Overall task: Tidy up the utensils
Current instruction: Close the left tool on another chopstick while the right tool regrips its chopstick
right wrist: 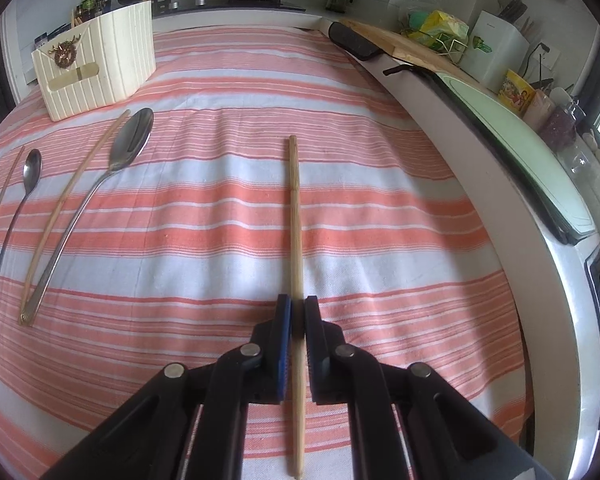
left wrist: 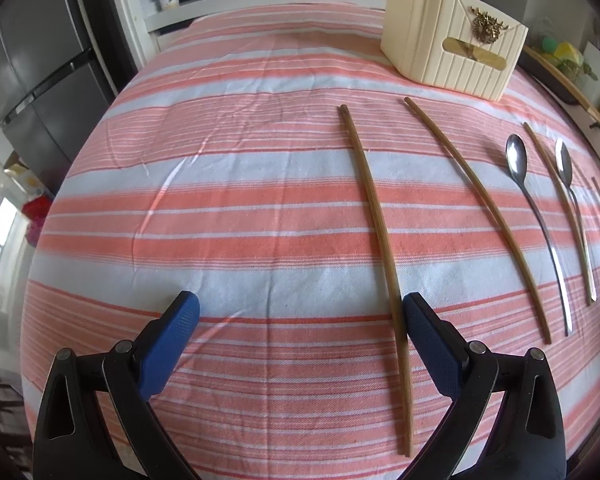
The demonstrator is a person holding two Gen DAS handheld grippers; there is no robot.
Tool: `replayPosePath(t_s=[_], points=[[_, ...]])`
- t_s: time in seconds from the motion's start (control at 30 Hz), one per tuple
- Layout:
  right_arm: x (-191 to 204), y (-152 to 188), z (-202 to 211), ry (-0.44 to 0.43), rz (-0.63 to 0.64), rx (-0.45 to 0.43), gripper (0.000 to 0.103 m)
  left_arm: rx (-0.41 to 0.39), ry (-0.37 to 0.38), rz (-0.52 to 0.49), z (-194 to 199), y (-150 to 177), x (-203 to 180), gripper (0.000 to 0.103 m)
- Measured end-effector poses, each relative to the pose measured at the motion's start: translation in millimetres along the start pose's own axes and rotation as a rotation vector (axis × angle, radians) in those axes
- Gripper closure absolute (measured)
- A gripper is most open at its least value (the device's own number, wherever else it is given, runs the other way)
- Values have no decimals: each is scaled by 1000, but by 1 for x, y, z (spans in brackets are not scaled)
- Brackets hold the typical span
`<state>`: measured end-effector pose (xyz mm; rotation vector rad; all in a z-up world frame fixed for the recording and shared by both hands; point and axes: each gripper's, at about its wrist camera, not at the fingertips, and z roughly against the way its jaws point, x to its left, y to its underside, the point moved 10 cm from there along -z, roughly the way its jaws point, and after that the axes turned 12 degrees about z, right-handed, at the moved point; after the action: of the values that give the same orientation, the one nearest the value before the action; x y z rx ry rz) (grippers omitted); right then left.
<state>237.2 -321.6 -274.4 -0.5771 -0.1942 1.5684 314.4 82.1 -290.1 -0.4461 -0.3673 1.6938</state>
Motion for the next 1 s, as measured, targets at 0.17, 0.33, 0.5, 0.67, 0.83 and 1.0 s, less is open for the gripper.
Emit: replayPosePath(t_s=[0.17, 0.33, 0.5, 0.67, 0.83, 1.0], points=[[3, -5, 5, -76, 34, -21, 63, 19, 31, -16, 2, 1, -3, 3], [6, -9, 15, -173, 39, -23, 59, 31, 51, -41, 4, 2, -9, 3], [3, -11, 21, -226, 33, -16, 59, 31, 94, -49, 14, -2, -15, 3], [-3, -16, 17, -227, 46, -4, 59, 39, 99, -66, 16, -17, -17, 4], [0, -30, 15, -273, 68, 4, 59, 65, 88, -120, 10, -29, -25, 5], [-1, -44, 6, -276, 95, 43, 59, 90, 91, -134, 0, -40, -32, 7]])
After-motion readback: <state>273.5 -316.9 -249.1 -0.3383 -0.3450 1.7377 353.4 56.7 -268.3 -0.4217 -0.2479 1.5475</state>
